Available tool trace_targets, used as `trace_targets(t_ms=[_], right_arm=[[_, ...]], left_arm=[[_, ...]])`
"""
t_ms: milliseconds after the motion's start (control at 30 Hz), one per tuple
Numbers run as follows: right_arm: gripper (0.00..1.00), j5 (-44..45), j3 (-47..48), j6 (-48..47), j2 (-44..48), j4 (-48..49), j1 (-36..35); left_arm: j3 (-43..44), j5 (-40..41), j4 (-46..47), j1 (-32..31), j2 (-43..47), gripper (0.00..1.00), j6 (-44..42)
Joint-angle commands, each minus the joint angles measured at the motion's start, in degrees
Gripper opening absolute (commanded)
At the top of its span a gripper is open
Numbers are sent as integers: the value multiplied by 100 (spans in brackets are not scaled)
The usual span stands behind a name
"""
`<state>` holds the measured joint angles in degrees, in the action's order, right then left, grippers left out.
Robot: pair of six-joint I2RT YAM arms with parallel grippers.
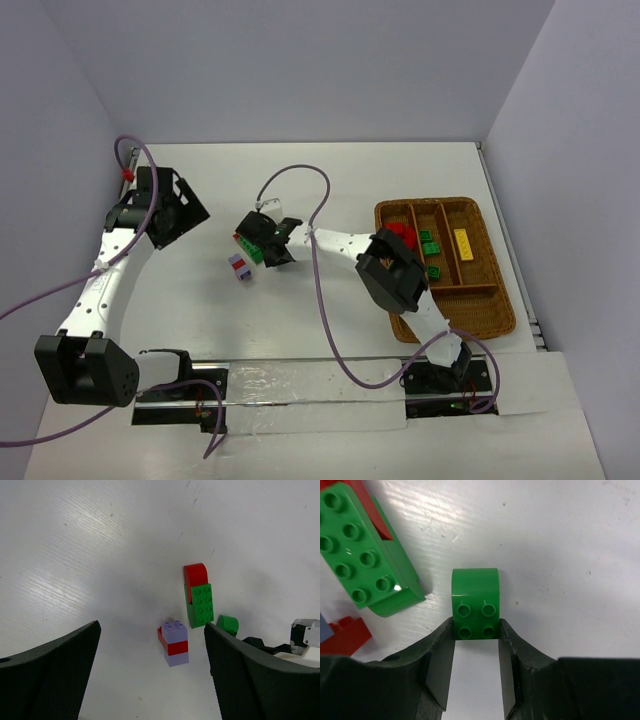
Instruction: Sort the legos into containers by color
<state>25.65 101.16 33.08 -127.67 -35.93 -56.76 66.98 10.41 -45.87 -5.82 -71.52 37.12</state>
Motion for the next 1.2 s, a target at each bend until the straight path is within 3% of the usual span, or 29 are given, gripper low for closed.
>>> trace_targets(t_ms=[0,200,433,667,867,967,1167], right_arm=[[17,272,-37,-206,729,72,113],[19,151,-1421,-144,2325,525,648],[19,10,-3425,-4,4631,444,2379],[19,-169,-4743,-44,5787,368,4147],[21,-438,-5258,-189,5717,722,4878],[26,-491,-5422,-250,5481,1026,5139],[64,-535,-5200,-254,5002,1128,5205]], left_arm=[[39,-193,287,38,13,92,-28],[34,-504,430,20,-38,92,-19],[137,-408,331,-93,-148,92,-402],[137,-475,343,-112,-194,92,-392],[52,-461,289,-112,-284,94,-382],[26,-452,271,-112,-266,94,-416],[-32,-311,191,-112,-182,94,-469]])
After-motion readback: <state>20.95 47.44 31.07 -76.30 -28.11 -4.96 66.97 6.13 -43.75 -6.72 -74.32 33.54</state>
